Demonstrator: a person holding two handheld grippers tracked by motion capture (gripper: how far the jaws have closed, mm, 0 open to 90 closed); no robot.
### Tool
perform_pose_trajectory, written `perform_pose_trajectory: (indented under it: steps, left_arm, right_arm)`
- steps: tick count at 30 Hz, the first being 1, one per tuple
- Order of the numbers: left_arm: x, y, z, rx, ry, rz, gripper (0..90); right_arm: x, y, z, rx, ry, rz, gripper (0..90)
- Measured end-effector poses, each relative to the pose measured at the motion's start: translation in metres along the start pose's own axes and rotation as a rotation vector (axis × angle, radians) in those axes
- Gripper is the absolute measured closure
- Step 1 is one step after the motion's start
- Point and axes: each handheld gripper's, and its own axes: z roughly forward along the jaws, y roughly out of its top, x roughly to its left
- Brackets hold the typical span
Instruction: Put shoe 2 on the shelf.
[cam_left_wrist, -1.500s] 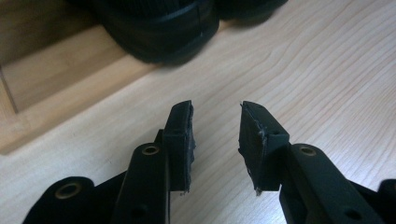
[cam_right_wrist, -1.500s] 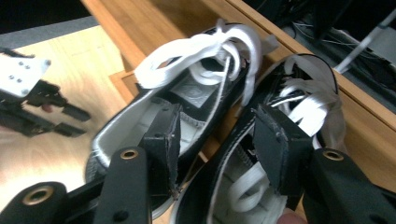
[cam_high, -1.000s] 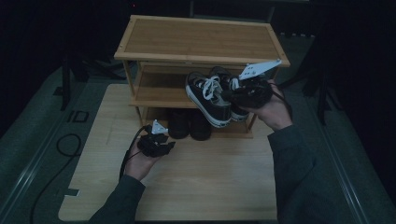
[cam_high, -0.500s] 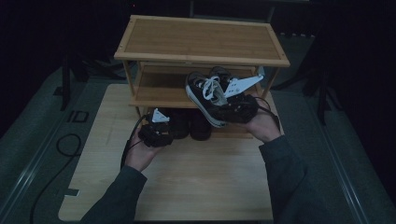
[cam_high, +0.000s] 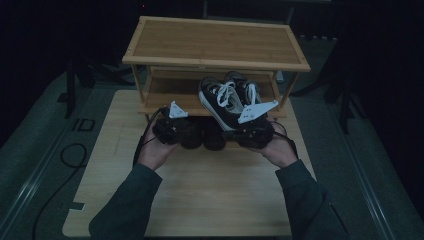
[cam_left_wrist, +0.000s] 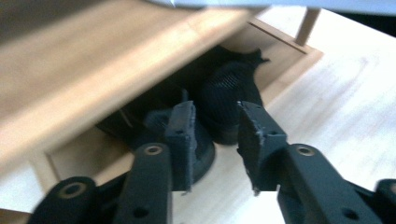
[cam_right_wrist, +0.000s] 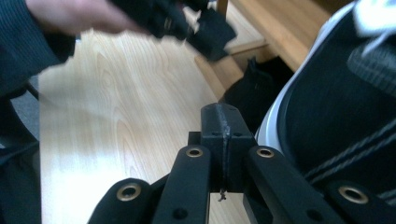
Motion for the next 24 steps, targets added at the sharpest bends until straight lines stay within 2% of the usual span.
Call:
perform_pose_trajectory:
  steps: [2,3,4,7,9,10,14,17,20,21,24]
  left_arm:
    - [0.001,0.003,0.001,0.004,0.006,0.000,74.7]
    - [0.002,0.010,0.002,0.010,0.023,0.010,74.7]
    - [0.002,0.014,0.004,0.010,0.026,0.019,80.4]
    - [0.002,0.023,0.007,0.002,0.030,0.030,85.8]
    - [0.003,0.031,0.009,0.002,0.045,0.044,89.7]
    - [0.003,0.035,0.009,-0.002,0.044,0.046,90.0]
    - [0.003,0.047,0.017,-0.005,0.051,0.068,90.0]
    - [0.003,0.051,0.024,-0.010,0.048,0.041,90.0]
    - [0.002,0.054,0.029,-0.008,0.056,0.037,90.0]
    - [0.004,0.056,0.034,0.007,0.073,0.028,90.0]
    - [0.005,0.057,0.039,0.011,0.087,-0.001,90.0]
  right_arm:
    - [0.000,-0.003,0.001,0.005,-0.002,0.004,89.7]
    - [0.000,-0.006,0.003,0.014,-0.007,0.007,89.5]
    - [0.000,-0.013,0.007,0.025,-0.008,0.013,88.1]
    - [0.000,-0.022,0.010,0.032,-0.003,0.024,86.4]
    - [-0.001,-0.027,0.011,0.038,0.003,0.034,81.4]
    - [-0.001,-0.029,0.012,0.047,0.018,0.040,78.0]
    - [0.000,-0.036,0.015,0.059,0.025,0.038,70.2]
    - [0.000,-0.039,0.015,0.065,0.020,0.038,67.7]
    - [0.000,-0.039,0.015,0.081,0.016,0.037,68.5]
    - [0.000,-0.040,0.014,0.087,0.013,0.035,69.9]
    - [0.001,-0.040,0.010,0.090,0.006,0.023,80.6]
